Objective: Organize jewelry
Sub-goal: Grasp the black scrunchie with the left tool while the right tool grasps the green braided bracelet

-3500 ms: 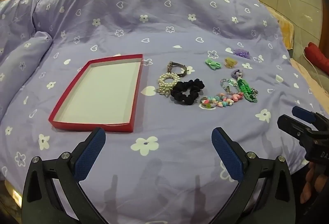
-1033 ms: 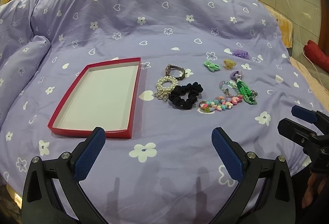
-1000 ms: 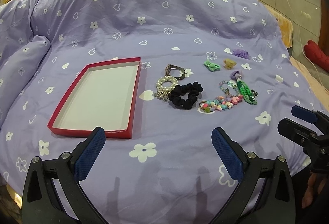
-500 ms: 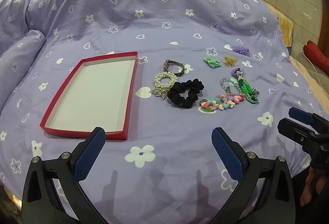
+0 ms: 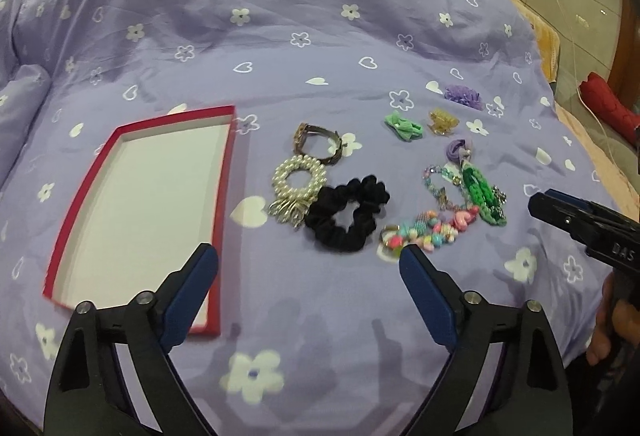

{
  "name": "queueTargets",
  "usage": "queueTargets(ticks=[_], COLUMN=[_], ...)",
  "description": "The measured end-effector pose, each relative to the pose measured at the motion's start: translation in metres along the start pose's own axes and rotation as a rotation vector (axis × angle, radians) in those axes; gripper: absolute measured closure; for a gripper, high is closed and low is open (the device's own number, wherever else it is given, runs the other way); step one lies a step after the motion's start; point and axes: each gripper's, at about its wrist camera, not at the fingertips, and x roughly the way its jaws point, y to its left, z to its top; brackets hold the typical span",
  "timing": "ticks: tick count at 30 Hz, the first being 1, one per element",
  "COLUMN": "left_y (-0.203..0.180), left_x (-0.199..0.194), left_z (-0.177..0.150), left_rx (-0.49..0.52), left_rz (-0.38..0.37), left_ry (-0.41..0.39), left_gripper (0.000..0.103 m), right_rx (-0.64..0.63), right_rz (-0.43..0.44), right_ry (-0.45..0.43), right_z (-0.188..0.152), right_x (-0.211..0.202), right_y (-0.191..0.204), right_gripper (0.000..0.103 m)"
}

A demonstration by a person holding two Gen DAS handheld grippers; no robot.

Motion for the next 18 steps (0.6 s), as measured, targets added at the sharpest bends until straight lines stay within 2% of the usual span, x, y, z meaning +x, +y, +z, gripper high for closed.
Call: queueTargets(ticks=[2, 7, 14, 18], left_y=[-0.002, -0.008, -0.016, -0.022], left_x=[0.011, 0.040, 0.079, 0.094], left_z=[0.008, 0.020, 0.028, 0.027], left_rx=[0.004, 0.024, 0.030, 0.048], left_rz=[-0.013, -0.035, -0.067, -0.079], left_ry=[0.015, 0.055, 0.128, 0.159], left_gripper=[0.017, 0.027, 0.030, 0.042], right_rx=[-0.001, 0.014, 0.019, 0.012], right_rz=[-0.013, -0.042, -0.056, -0.054], right_ry=[0.011, 0.052, 0.126, 0.152], right_z=[0.008, 0.024, 0.030, 0.029], right_x=[0.009, 0.036, 0.072, 0.083], right_y=[-0.006, -0.023, -0.038, -0.040], right_gripper=[0.040, 0.062, 0.072, 0.081])
